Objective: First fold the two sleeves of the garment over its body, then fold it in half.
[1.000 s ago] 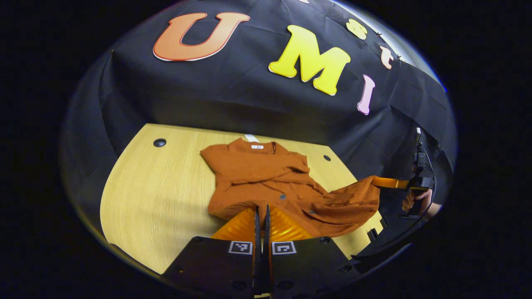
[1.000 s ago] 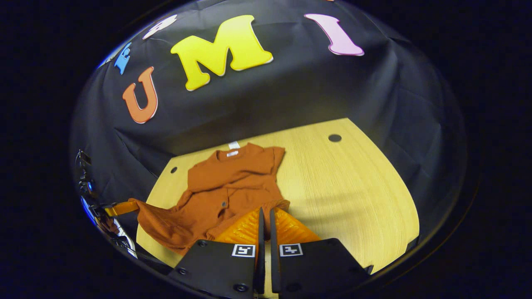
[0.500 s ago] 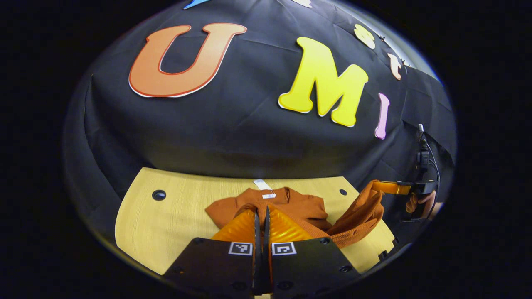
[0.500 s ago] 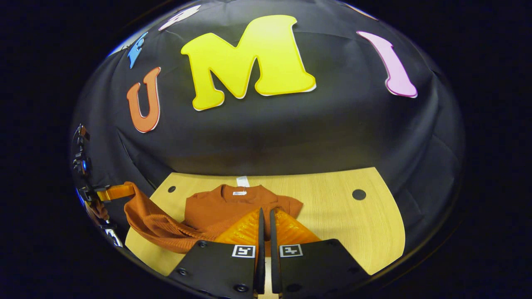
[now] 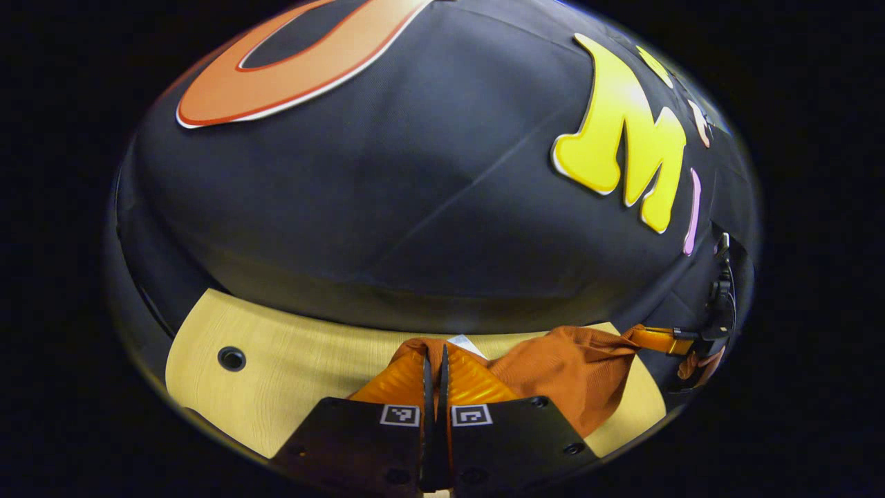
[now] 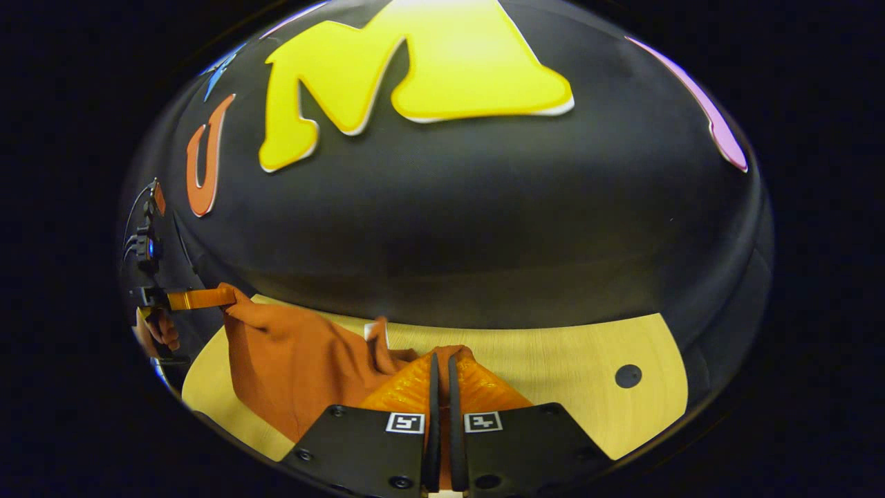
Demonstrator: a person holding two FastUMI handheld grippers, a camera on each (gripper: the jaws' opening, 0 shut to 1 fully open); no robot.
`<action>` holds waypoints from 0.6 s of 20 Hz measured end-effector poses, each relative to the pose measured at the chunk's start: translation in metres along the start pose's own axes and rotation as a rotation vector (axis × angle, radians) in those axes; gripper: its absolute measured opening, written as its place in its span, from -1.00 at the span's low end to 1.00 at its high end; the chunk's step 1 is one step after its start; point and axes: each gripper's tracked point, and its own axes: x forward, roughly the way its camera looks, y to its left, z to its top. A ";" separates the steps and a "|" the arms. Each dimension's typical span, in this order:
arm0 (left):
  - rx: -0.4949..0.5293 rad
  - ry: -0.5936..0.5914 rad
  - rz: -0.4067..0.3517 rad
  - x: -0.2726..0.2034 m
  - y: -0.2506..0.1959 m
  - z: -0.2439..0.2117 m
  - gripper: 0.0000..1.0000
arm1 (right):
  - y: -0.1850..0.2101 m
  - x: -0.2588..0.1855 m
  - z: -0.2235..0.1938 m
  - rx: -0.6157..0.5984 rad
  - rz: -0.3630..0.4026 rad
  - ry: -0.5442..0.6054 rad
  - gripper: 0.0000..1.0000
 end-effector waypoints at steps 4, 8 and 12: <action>-0.008 0.030 0.045 0.051 0.022 -0.032 -0.94 | -0.028 0.055 -0.025 -0.003 -0.040 0.036 -0.87; 0.008 0.076 0.157 0.076 0.070 -0.067 -1.00 | -0.063 0.088 -0.062 0.022 -0.111 0.096 -0.87; 0.077 0.121 0.182 0.086 0.059 -0.072 -0.60 | -0.068 0.103 -0.075 0.043 -0.139 0.116 -0.65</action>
